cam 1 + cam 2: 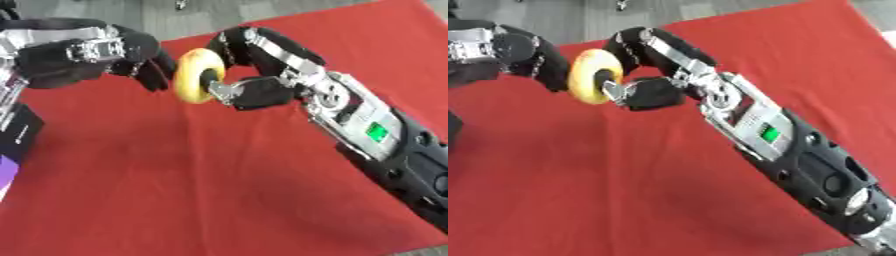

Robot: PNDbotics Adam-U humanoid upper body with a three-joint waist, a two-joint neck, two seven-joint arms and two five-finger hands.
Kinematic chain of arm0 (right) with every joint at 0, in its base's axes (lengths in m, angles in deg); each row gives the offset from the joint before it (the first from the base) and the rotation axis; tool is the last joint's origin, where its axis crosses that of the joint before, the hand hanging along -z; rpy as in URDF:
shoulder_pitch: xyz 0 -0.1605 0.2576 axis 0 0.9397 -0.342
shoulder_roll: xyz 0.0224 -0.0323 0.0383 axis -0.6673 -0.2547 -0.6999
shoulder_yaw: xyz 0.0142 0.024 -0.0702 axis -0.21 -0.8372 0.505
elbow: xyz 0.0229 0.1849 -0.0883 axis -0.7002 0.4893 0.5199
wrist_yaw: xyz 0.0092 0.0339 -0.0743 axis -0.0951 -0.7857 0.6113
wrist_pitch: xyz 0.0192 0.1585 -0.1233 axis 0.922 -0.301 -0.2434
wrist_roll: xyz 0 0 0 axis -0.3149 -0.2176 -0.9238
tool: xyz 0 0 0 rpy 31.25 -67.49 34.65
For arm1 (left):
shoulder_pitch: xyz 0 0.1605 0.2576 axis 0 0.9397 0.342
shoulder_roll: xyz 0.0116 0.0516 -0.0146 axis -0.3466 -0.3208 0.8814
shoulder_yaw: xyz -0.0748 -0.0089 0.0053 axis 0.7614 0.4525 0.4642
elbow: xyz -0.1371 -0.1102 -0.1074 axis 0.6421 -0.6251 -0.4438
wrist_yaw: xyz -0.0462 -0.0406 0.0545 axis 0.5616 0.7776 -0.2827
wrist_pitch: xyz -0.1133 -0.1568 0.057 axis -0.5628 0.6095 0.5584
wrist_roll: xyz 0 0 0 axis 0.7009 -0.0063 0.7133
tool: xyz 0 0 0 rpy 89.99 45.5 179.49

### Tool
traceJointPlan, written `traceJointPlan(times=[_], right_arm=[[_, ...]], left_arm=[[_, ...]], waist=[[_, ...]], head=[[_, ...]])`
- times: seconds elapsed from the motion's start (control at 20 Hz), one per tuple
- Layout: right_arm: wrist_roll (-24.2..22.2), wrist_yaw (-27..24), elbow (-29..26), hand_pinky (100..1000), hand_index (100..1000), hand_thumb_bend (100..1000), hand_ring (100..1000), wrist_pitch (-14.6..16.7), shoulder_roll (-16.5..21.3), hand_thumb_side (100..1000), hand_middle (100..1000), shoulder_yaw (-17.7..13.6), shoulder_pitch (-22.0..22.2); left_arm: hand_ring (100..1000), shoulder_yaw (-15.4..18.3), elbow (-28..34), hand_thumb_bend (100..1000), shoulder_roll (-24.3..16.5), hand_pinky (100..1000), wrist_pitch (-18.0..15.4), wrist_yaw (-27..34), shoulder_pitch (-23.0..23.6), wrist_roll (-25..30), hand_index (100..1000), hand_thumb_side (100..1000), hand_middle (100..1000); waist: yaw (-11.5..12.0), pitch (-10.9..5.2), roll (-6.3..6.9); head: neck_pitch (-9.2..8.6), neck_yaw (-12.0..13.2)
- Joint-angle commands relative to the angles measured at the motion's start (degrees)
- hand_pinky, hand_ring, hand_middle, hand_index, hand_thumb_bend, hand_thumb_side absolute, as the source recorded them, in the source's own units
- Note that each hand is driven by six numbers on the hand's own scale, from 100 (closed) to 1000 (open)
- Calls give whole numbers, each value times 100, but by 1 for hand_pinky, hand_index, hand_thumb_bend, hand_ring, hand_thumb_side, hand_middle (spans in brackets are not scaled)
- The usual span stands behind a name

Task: Pick up the objects with one hand, pass them to the other hand, and then place them into the box on the other side of the table.

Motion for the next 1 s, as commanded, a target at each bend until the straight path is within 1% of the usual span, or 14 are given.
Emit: traceJointPlan(times=[0.05, 0.1, 0.15, 0.2, 0.3, 0.35, 0.4, 0.5, 0.7, 1.0], right_arm=[[-7, -9, -141, 675, 590, 100, 599, -4, 110, 187, 426, -59, -97], [-9, -13, -145, 675, 590, 100, 599, -6, 111, 185, 426, -58, -93], [-12, -11, -153, 675, 590, 100, 599, -4, 114, 184, 426, -57, -89], [-14, -6, -158, 675, 590, 100, 599, -3, 119, 183, 426, -56, -86], [-15, 14, -159, 675, 590, 100, 599, -2, 125, 180, 426, -54, -80], [-15, 23, -163, 675, 590, 100, 598, 0, 127, 180, 426, -53, -76], [-15, 30, -174, 675, 590, 100, 598, 7, 130, 179, 426, -54, -69], [-13, 42, -210, 675, 590, 100, 599, 26, 142, 175, 427, -60, -58], [-20, 52, -251, 674, 589, 100, 599, 32, 155, 175, 428, -61, -47], [-25, 65, -265, 673, 589, 100, 599, 34, 150, 189, 427, -60, -21]], left_arm=[[746, 21, 18, 451, -41, 798, 31, -107, -112, 36, 781, 830, 718], [747, 14, 6, 489, -34, 798, 49, -175, -120, 23, 782, 809, 719], [748, 16, -7, 509, -27, 798, 71, -248, -122, -7, 782, 792, 721], [747, 29, -21, 485, -22, 796, 102, -328, -121, -73, 782, 797, 721], [747, 57, -29, 483, -19, 794, 180, -493, -118, -310, 783, 781, 722], [748, 57, -15, 495, -16, 795, 212, -556, -117, -434, 785, 777, 723], [749, 58, 20, 525, -21, 796, 234, -629, -120, -565, 787, 765, 724], [747, 52, 103, 551, -28, 793, 285, -752, -117, -801, 784, 725, 720], [749, 19, 206, 535, -28, 796, 426, -836, -108, -1089, 786, 743, 721], [763, -10, 247, 502, -21, 809, 448, -892, -108, -1058, 797, 811, 730]], waist=[[9, 6, 35], [9, 5, 35], [9, 3, 34], [9, 2, 33], [9, 1, 31], [8, 0, 29], [7, 0, 29], [6, 2, 30], [2, 5, 33], [-5, 13, 39]], head=[[-42, -14], [-42, -13], [-39, -15], [-41, -18], [-49, -20], [-54, -19], [-59, -20], [-68, -21], [-74, -31], [-79, -38]])
